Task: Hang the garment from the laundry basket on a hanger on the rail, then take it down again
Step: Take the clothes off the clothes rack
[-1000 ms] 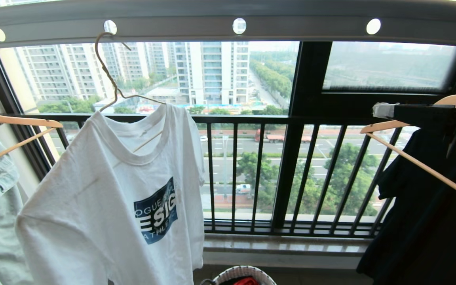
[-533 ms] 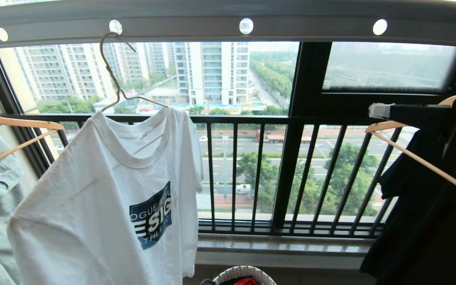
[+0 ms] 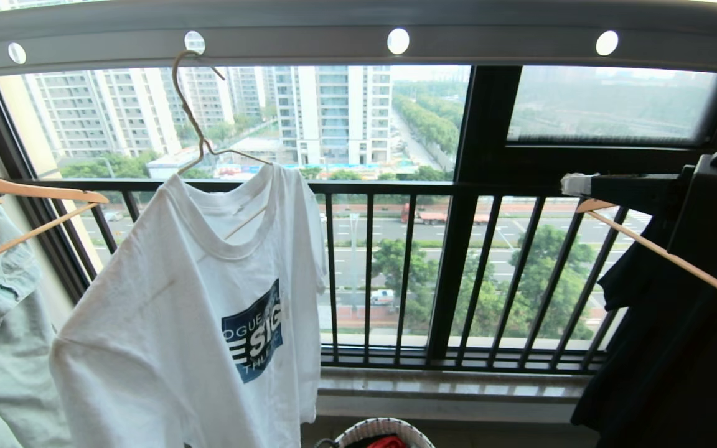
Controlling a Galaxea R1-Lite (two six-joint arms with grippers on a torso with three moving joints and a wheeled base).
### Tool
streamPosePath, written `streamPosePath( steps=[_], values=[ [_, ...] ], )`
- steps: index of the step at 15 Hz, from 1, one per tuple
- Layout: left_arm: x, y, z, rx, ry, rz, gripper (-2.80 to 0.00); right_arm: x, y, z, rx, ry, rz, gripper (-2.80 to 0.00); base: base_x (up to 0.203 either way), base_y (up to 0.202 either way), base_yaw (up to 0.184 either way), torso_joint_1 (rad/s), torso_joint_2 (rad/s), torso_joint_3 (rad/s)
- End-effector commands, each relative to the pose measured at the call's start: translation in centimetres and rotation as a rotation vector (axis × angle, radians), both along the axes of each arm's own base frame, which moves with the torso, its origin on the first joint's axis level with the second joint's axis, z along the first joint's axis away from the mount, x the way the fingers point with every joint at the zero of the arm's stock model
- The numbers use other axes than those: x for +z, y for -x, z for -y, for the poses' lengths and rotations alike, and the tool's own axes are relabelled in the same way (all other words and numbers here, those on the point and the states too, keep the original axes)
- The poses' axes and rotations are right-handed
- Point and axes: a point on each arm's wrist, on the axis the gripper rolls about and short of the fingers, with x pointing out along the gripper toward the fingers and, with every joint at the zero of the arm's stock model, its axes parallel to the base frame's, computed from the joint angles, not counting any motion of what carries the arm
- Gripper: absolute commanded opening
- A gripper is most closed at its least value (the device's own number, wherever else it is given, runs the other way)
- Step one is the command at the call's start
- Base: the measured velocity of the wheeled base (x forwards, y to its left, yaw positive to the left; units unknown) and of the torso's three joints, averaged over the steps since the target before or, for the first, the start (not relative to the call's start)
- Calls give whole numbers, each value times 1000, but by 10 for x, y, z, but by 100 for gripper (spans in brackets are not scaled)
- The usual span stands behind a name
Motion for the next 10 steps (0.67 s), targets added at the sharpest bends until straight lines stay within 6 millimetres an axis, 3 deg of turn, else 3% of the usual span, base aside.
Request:
streamPosePath(
  steps=[1,6,10],
  values=[
    [-1,-7,-4,27,-88,-46,0,-3,-5,-2,5,6,-15,-280,0,0,0,0,0,0],
    [-17,-21,-12,11,-334,82,0,-5,-6,-3,0,8,-20,-280,0,0,0,0,0,0],
    [-32,-43,-20,-3,-357,136,0,-6,-6,-3,2,11,-24,-280,0,0,0,0,0,0]
  ],
)
